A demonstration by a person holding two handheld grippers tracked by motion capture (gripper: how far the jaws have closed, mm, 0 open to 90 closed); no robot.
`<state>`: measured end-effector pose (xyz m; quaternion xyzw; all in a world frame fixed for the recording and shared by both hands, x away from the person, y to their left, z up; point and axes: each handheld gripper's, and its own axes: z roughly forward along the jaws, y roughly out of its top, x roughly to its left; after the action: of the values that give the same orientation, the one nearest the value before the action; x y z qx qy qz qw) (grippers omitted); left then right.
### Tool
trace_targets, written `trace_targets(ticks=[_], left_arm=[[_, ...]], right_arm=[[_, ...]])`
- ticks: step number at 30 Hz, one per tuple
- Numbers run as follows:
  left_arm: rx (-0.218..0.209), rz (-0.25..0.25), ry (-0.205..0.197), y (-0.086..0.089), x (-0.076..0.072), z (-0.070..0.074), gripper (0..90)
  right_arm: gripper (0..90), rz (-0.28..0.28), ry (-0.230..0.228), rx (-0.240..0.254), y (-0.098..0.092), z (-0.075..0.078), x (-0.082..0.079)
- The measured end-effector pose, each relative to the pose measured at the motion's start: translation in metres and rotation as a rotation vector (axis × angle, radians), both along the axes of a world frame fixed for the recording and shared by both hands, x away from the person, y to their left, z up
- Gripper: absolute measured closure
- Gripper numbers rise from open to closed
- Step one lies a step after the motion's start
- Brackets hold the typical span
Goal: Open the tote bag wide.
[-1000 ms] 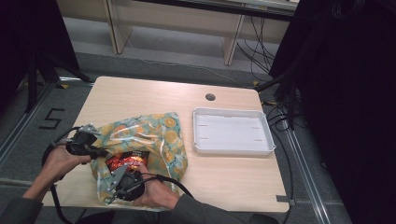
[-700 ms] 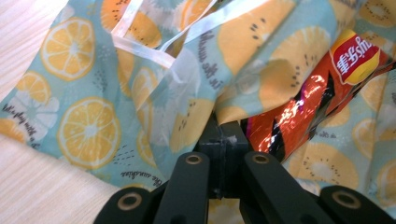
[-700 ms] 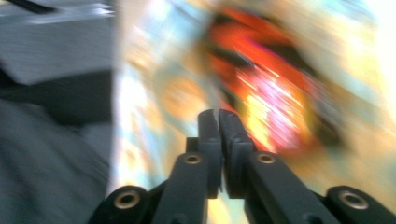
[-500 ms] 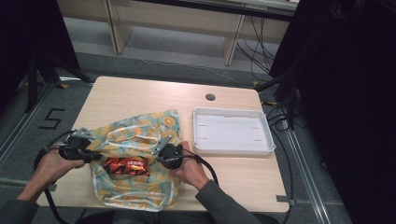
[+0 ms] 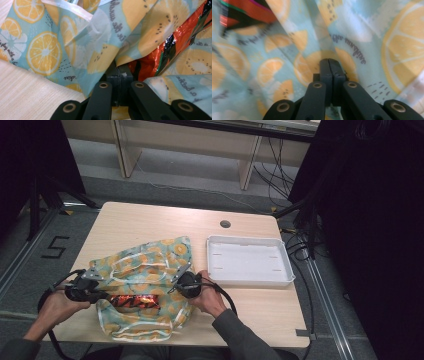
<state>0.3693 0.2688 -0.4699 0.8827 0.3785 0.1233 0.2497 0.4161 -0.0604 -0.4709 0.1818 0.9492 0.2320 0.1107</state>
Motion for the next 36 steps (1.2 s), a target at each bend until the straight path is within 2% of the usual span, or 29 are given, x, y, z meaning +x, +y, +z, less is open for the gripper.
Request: trace_targets(ticks=[2,3,4,5,7,8,10,11,12,13,21,22,23,24,26,27,29,30,33,34,35,36], left_arm=[[-0.017,0.0,-0.008,-0.002,-0.002,0.003,89.9],[0.003,-0.021,-0.01,-0.002,-0.002,0.006,89.8],[-0.014,-0.019,-0.005,-0.002,-0.002,0.006,89.6],[-0.03,0.012,-0.017,-0.004,-0.003,0.005,89.6],[-0.025,-0.009,-0.003,-0.003,-0.003,0.005,89.5],[-0.011,-0.019,-0.008,-0.001,-0.002,0.006,89.4],[-0.022,-0.005,-0.016,-0.001,-0.002,0.006,89.2],[-0.041,0.014,-0.016,-0.002,-0.003,0.004,89.1],[-0.023,-0.004,-0.011,0.0,-0.003,0.006,89.1],[-0.018,-0.005,-0.012,0.0,-0.003,0.007,88.9],[-0.03,-0.005,-0.014,0.001,-0.003,0.009,86.6],[-0.027,-0.005,-0.001,0.001,-0.003,0.01,86.5],[-0.028,0.001,-0.005,0.001,-0.003,0.011,86.5],[-0.057,0.032,-0.026,-0.001,-0.003,0.008,86.6],[-0.036,0.005,-0.015,0.0,-0.001,0.011,86.6],[-0.029,0.004,-0.019,-0.001,0.0,0.01,86.6],[-0.045,0.026,-0.009,-0.005,0.001,0.007,86.6],[-0.017,-0.003,-0.014,-0.004,0.003,0.007,86.7],[-0.04,0.021,0.005,-0.007,0.005,0.005,86.6],[-0.016,0.003,-0.011,-0.007,0.008,0.005,86.6],[-0.016,-0.001,0.004,-0.007,0.009,0.005,86.6],[-0.014,0.009,-0.008,-0.008,0.01,0.004,86.7]], right_arm=[[90.0,0.01,0.006,0.048,-0.001,0.007,-0.004],[90.0,0.021,0.0,0.065,0.0,0.011,-0.006],[89.3,0.029,-0.015,0.085,0.001,0.015,-0.008],[87.8,0.034,-0.012,0.109,0.002,0.021,-0.012],[86.6,0.068,-0.008,0.148,0.004,0.029,-0.017],[85.7,0.069,0.0,0.161,0.004,0.033,-0.022],[84.5,0.076,0.005,0.176,0.005,0.036,-0.028],[83.4,0.08,0.022,0.176,0.006,0.037,-0.032],[82.5,0.092,0.018,0.183,0.006,0.036,-0.033],[82.1,0.088,0.041,0.188,0.007,0.034,-0.035],[72.4,0.11,0.064,0.179,0.015,0.028,-0.043],[71.3,0.111,0.067,0.173,0.016,0.027,-0.044],[70.4,0.111,0.067,0.172,0.018,0.025,-0.044],[69.2,0.113,0.073,0.165,0.019,0.023,-0.045],[67.5,0.114,0.064,0.151,0.021,0.02,-0.046],[67.0,0.11,0.068,0.145,0.022,0.02,-0.046],[66.8,0.116,0.061,0.14,0.024,0.018,-0.046],[66.8,0.123,0.052,0.133,0.025,0.017,-0.045],[66.3,0.106,0.056,0.122,0.028,0.013,-0.046],[66.3,0.108,0.048,0.11,0.03,0.012,-0.045],[66.2,0.107,0.045,0.106,0.033,0.009,-0.045],[66.3,0.109,0.052,0.105,0.035,0.008,-0.045]])
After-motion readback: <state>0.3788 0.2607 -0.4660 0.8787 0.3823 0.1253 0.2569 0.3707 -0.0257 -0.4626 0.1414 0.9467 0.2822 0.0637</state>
